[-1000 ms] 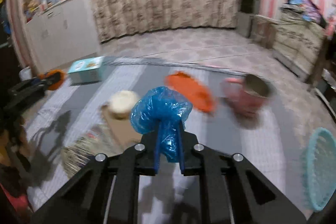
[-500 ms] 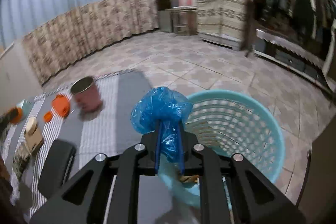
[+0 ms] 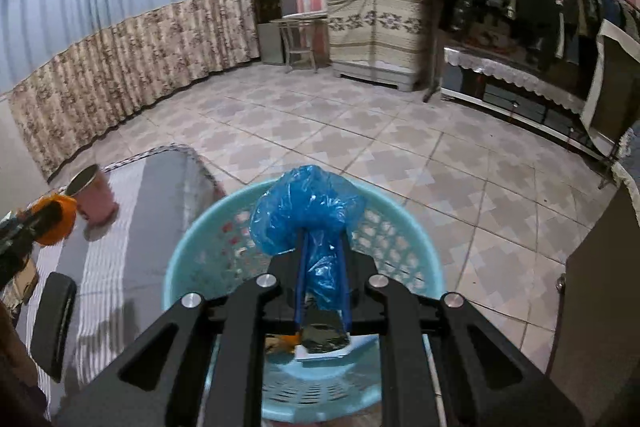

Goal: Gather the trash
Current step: 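Carry tangerine and blue bag over the basket and open both tools, then move the left tool to the printed snack bag and close on it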

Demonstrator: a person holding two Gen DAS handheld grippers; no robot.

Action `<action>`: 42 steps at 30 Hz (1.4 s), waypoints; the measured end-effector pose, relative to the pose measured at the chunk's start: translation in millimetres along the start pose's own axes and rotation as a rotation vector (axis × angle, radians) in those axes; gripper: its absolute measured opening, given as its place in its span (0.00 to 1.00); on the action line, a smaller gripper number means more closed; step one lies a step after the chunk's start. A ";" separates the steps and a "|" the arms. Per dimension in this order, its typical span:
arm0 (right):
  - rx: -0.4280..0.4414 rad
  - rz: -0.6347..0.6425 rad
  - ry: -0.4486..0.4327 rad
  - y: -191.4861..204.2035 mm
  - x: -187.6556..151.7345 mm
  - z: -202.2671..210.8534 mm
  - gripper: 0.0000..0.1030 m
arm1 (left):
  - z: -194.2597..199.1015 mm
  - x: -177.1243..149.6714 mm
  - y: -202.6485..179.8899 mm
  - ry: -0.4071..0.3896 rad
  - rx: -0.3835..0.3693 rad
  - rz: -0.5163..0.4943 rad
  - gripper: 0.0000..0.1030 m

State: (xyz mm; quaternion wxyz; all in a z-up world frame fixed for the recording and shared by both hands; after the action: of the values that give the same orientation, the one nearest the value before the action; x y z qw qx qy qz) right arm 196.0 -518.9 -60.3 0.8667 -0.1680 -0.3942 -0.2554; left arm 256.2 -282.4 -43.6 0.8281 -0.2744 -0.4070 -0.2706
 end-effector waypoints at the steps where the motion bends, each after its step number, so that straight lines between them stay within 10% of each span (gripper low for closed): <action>1: -0.012 -0.011 0.003 -8.2 0.2 -2.8 0.13 | -11.5 0.8 -11.5 0.010 -0.019 -0.013 0.31; 8: -0.016 -0.096 0.029 -44.2 -2.0 -15.0 0.13 | -67.1 4.9 -63.6 0.058 -0.087 -0.077 0.33; 12: -0.016 -0.105 0.035 -45.8 -4.3 -21.3 0.13 | -81.6 14.8 -79.8 0.058 -0.078 -0.122 0.61; 22: 0.065 -0.098 0.012 -13.3 -6.9 -28.6 0.16 | -34.6 32.8 -35.4 -0.047 0.041 -0.065 0.91; 26: 0.047 -0.089 0.004 -0.6 -11.2 -31.6 0.63 | -11.4 32.6 -12.5 -0.070 0.084 -0.044 0.94; 32: 0.028 -0.071 -0.038 11.2 -9.9 -16.5 0.88 | 23.9 26.8 22.2 -0.092 0.135 0.003 0.95; 42: 0.105 0.019 -0.100 72.3 -14.2 38.8 0.91 | 99.1 -10.7 94.9 -0.080 0.275 0.049 0.95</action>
State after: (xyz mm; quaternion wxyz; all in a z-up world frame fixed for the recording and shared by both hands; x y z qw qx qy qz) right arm 206.4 -436.6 -53.2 0.8560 -0.1386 -0.4481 -0.2173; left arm 262.3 -146.3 -23.4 0.8474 -0.1787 -0.4662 -0.1806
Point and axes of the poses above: each gripper's, at about its wrist camera, not at the fingertips, and z roughly against the way its jaws point, y to its left, x to its top, the point moved 5 cm from there along -z, roughly the way its jaws point, and after that the axes turned 15 degrees about -x, right-handed, at the moved point
